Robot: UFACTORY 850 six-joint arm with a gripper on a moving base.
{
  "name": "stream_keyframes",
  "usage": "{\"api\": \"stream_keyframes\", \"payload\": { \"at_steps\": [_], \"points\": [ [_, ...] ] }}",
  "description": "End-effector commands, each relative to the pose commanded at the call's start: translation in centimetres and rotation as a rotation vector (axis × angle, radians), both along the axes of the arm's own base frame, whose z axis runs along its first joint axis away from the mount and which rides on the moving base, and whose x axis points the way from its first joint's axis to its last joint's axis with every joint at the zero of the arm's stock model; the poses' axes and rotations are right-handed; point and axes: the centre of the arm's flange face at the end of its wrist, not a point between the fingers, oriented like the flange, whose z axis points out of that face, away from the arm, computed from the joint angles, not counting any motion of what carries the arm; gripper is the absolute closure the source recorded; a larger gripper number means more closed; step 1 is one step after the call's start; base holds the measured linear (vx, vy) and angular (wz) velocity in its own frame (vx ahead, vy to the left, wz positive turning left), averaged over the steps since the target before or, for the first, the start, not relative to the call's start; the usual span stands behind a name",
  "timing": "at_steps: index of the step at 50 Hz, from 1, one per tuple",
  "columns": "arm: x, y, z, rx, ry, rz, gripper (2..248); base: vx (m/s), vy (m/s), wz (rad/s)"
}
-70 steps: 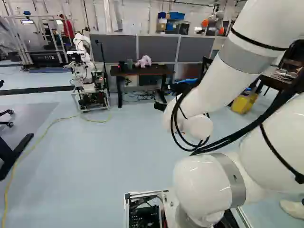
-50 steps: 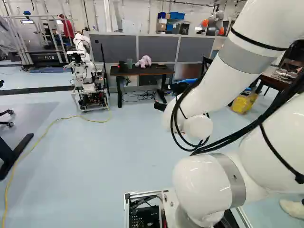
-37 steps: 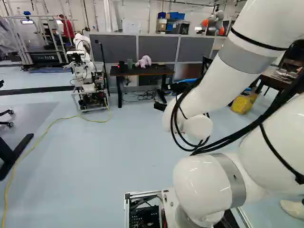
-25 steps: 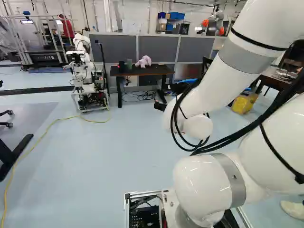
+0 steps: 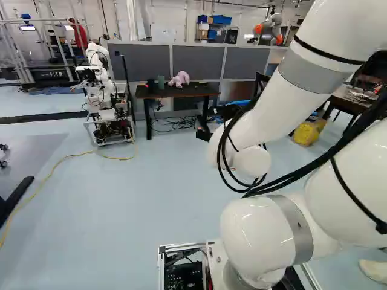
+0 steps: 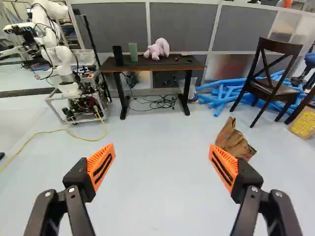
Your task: Pick up the bag on the ground and place it on the table
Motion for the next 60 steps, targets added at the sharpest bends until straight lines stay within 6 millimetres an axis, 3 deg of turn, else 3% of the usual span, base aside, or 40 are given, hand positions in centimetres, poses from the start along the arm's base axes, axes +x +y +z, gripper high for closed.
{"api": "stream_keyframes", "payload": {
  "at_steps": [60],
  "points": [
    [0.0, 0.0, 0.0, 0.0, 0.0, 0.0, 3, 0.185, -0.15, -0.233]
  ]
}}
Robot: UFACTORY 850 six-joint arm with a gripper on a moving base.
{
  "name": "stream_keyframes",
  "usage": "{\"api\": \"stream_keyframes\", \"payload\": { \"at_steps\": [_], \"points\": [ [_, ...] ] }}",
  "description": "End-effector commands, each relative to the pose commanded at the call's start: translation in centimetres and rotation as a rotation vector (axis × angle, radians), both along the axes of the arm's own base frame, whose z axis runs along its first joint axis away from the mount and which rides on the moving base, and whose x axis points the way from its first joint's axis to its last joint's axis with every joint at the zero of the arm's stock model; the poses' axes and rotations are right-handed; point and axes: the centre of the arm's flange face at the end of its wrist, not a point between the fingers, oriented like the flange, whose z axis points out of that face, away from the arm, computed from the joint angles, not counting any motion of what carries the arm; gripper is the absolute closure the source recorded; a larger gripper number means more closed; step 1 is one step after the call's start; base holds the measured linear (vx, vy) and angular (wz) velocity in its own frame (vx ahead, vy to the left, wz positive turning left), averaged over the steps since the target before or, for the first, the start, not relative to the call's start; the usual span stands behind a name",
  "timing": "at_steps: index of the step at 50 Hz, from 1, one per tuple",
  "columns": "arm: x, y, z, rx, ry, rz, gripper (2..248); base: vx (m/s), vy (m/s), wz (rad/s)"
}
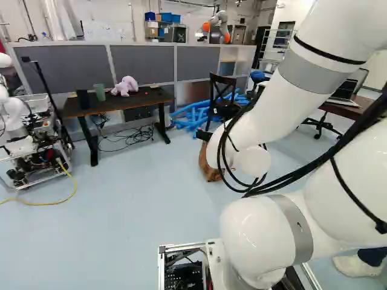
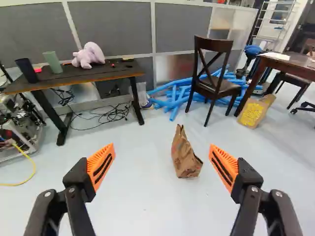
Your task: Pick up the bag on the ground and place it on the table
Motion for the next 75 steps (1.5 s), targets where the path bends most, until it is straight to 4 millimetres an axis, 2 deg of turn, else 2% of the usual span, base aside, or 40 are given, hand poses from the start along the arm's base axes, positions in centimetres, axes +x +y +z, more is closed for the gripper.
{"api": "stream_keyframes", "payload": {
  "at_steps": [17, 75],
  "points": [
    [0.0, 0.0, 0.0, 0.0, 0.0, 0.0, 3, 0.258, -0.069, -0.245],
    [0.0, 0.0, 0.0, 0.0, 0.0, 0.0, 3, 0.252, 0.0, -0.022]
  ]
}}
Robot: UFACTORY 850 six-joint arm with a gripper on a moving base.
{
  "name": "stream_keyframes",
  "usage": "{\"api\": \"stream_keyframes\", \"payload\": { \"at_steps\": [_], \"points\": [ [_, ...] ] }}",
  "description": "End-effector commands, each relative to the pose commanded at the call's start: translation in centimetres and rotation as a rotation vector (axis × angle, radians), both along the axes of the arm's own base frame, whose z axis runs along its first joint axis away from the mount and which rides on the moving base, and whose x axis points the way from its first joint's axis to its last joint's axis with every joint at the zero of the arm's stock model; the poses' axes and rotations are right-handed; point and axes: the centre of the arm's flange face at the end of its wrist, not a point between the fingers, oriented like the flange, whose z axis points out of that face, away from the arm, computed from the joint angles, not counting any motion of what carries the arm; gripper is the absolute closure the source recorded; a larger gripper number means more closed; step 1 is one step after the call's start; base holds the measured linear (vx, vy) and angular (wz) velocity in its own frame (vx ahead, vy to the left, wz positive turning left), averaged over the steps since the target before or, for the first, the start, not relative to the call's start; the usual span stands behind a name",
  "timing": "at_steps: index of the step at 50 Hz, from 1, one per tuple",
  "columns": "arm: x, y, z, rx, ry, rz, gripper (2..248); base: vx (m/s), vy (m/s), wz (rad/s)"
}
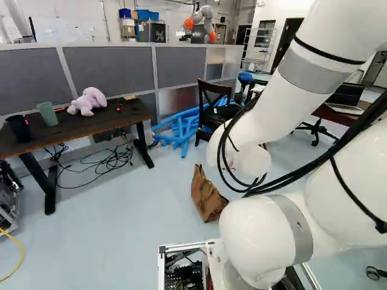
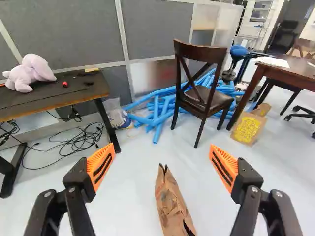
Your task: Pick up the bag on the ground and place it on the table
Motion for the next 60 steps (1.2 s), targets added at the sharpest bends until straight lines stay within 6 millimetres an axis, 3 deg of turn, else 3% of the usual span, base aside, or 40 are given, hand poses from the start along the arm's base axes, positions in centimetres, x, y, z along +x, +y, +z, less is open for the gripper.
{"api": "stream_keyframes", "payload": {
  "at_steps": [11, 35, 60],
  "points": [
    [0.0, 0.0, 0.0, 0.0, 0.0, 0.0, 3, 0.171, 0.001, -0.019],
    [3.0, 0.0, 0.2, 0.0, 0.037, 0.0, 3, 0.018, 0.001, -0.003],
    [6.7, 0.0, -2.2, 0.0, 0.179, 0.0, 3, 0.0, 0.0, 0.0]
  ]
}}
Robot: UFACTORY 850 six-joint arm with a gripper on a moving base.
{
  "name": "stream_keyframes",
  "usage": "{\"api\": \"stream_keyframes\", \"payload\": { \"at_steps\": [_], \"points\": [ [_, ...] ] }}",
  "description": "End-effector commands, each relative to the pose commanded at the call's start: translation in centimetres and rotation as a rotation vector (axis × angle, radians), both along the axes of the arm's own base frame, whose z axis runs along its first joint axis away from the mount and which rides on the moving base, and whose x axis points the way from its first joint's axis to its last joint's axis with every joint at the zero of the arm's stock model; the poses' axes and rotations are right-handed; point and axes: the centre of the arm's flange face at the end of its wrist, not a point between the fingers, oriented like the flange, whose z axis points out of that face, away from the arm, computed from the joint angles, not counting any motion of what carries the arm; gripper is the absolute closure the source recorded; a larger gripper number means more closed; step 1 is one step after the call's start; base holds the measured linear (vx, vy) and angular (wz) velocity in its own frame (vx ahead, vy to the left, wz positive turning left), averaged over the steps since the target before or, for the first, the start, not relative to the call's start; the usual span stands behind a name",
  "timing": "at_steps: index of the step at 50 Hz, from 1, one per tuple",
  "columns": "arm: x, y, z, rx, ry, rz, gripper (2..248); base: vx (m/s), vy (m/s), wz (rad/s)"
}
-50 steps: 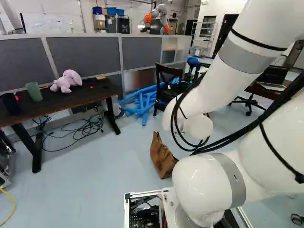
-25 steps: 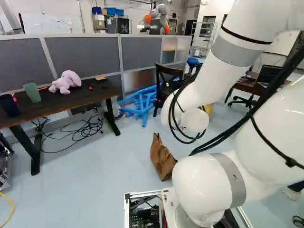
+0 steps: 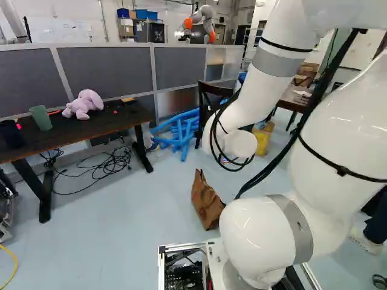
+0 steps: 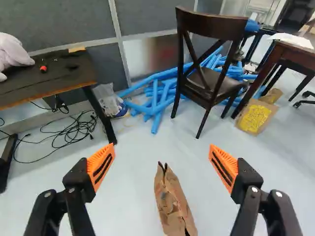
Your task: Pick up the bag on the ground and place it on the table
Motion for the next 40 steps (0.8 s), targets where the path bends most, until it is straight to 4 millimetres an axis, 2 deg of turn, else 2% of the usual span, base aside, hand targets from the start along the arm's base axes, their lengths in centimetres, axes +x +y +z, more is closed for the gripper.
{"api": "stream_keyframes", "payload": {
  "at_steps": [40],
  "points": [
    [3.5, -1.0, -5.8, 0.0, 0.327, -0.015, 3, 0.0, 0.0, 0.0]
  ]
}}
